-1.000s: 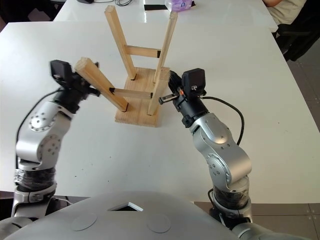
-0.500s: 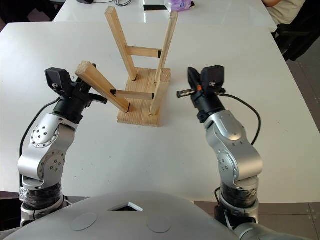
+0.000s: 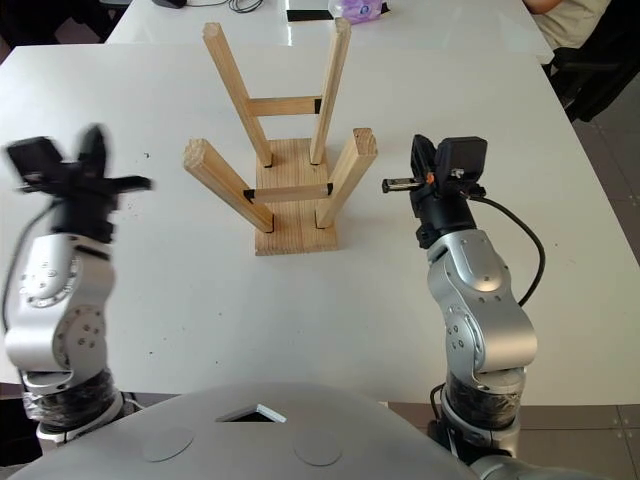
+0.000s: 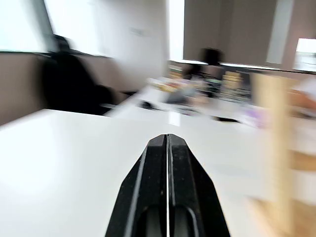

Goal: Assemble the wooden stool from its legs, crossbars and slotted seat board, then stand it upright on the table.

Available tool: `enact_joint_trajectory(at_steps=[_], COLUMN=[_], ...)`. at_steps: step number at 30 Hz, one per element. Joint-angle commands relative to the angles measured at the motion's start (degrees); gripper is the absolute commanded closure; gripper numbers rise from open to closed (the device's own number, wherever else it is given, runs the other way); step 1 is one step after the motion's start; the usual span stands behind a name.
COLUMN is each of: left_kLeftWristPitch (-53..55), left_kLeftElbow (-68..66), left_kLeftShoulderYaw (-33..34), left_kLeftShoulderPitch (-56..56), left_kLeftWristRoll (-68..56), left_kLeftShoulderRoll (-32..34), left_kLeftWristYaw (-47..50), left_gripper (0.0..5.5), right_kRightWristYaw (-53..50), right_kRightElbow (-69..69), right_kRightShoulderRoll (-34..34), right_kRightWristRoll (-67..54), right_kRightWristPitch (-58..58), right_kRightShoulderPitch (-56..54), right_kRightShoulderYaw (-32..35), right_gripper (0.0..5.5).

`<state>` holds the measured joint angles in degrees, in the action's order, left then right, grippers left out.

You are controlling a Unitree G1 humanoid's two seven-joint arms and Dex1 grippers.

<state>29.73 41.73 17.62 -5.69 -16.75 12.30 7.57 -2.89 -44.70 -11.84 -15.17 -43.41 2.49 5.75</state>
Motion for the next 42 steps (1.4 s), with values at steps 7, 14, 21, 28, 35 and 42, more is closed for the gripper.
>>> enact_joint_trajectory(at_steps=[7,14,21,28,35,42], left_kLeftWristPitch=[4.44,6.42,3.87,2.75,7.13,9.25], left_kLeftElbow=[6.72,5.29,1.78,1.17,7.34,10.48], left_kLeftShoulderYaw=[-28.07,-30.1,-18.4,0.79,2.0,-4.33], left_kLeftShoulderPitch=[-5.16,-3.65,-2.41,0.4,27.76,32.41], left_kLeftWristRoll=[-4.4,-6.15,-3.76,-18.08,-39.86,-53.95], left_kLeftShoulderRoll=[-5.05,-3.42,-4.96,-9.46,0.85,5.85], left_kLeftWristYaw=[-9.72,-12.71,-7.06,-2.59,2.3,9.55], left_gripper=[5.48,5.48,5.48,5.48,5.48,5.48], right_kRightWristYaw=[9.88,12.37,7.6,5.88,1.83,-2.68], right_kRightElbow=[-5.16,-2.92,0.18,4.01,0.07,-0.67], right_kRightShoulderRoll=[2.43,1.51,-0.27,0.72,8.35,6.56], right_kRightWristRoll=[-9.04,-10.32,-3.78,-7.82,-26.44,-39.95], right_kRightWristPitch=[-5.75,-6.23,-1.67,1.35,-11.12,-13.98], right_kRightShoulderPitch=[-2.81,-5.37,-3.2,-11.1,-32.26,-40.74], right_kRightShoulderYaw=[-14.93,-16.96,-9.26,5.36,2.79,6.62], right_gripper=[5.5,5.5,5.5,5.5,5.5,5.5])
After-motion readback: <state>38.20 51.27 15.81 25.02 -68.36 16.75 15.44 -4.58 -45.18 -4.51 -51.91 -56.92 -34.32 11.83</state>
